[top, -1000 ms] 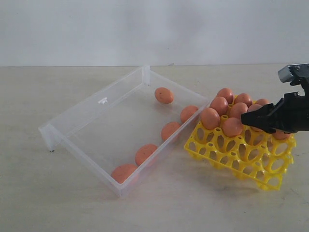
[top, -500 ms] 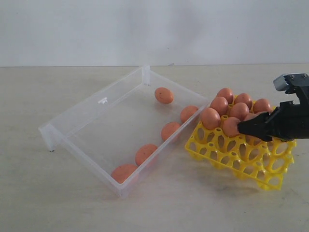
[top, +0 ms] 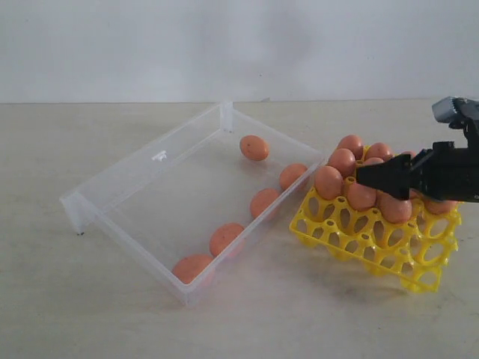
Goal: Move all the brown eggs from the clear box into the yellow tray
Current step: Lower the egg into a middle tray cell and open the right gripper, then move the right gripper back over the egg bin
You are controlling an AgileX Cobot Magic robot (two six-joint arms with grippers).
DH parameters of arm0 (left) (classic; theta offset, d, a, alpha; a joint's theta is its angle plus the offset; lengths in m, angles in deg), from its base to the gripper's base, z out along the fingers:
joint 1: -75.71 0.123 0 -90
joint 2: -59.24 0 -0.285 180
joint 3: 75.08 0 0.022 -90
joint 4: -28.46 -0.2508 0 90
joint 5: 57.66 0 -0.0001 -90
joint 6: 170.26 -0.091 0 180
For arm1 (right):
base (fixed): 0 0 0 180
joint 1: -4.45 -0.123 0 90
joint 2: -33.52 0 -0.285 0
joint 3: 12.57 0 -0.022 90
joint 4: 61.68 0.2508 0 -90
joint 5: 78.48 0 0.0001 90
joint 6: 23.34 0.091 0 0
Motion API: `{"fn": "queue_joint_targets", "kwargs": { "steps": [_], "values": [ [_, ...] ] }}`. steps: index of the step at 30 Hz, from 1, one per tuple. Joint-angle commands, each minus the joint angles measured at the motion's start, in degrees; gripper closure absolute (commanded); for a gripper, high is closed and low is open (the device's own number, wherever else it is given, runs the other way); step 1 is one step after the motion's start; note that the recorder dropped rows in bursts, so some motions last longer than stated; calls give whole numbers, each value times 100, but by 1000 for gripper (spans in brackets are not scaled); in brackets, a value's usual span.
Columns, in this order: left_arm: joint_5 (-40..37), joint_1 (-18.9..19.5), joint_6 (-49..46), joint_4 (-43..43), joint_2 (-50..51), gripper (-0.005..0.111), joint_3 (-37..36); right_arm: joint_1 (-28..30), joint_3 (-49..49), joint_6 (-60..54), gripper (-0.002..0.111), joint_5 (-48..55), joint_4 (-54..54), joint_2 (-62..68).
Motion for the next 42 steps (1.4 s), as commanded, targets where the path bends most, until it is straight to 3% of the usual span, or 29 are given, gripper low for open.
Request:
{"fn": "queue_joint_targets", "kwargs": {
  "steps": [1,2,6,9,12,13,16,18,22,24,27,31,33,34,36,37,40,42],
  "values": [
    [40,-12,-13,16,-12,103,-15,0,24,-56,49,-1478,659,-107],
    [40,-12,-13,16,-12,103,-15,-14,24,-15,52,-1880,787,-122],
    [40,-12,-13,16,-12,103,-15,-263,-48,411,71,-1880,1053,-386],
    [40,-12,-13,16,-12,103,-15,-760,-334,636,81,-1880,753,-642],
    [40,-12,-13,16,-12,103,-15,-1529,-938,1020,99,-1601,99,-878],
    [40,-12,-13,16,-12,103,-15,-1862,-1206,1188,108,-1061,-272,-947],
    [40,-12,-13,16,-12,103,-15,-2900,-2106,2518,108,900,-2231,-971],
    [40,-12,-13,16,-12,103,-15,-3506,-2469,3221,108,1794,-2255,-876],
    [40,-12,-13,16,-12,103,-15,-4187,-3167,3337,108,2465,-2255,-602],
    [40,-12,-13,16,-12,103,-15,-4424,-3354,2976,108,2713,-2255,-457],
    [40,-12,-13,16,-12,103,-15,-4946,-3350,1487,108,3569,-2255,-428],
    [40,-12,-13,16,-12,103,-15,-6157,-3378,-486,108,7533,-2255,-400],
    [40,-12,-13,16,-12,103,-15,-6523,-3660,-1703,108,9147,-1545,-198],
    [40,-12,-13,16,-12,103,-15,-6534,-3911,-2550,108,9383,-623,-122],
    [40,-12,-13,16,-12,103,-15,-6295,-4500,-4409,108,9398,1818,52],
    [40,-12,-13,16,-12,103,-15,-6052,-4982,-5752,108,9544,3774,195],
    [40,-12,-13,16,-12,103,-15,-5402,-6201,-8176,108,10778,7630,637],
    [40,-12,-13,16,-12,103,-15,-5125,-6915,-8720,108,11818,8937,942]
  ]
}}
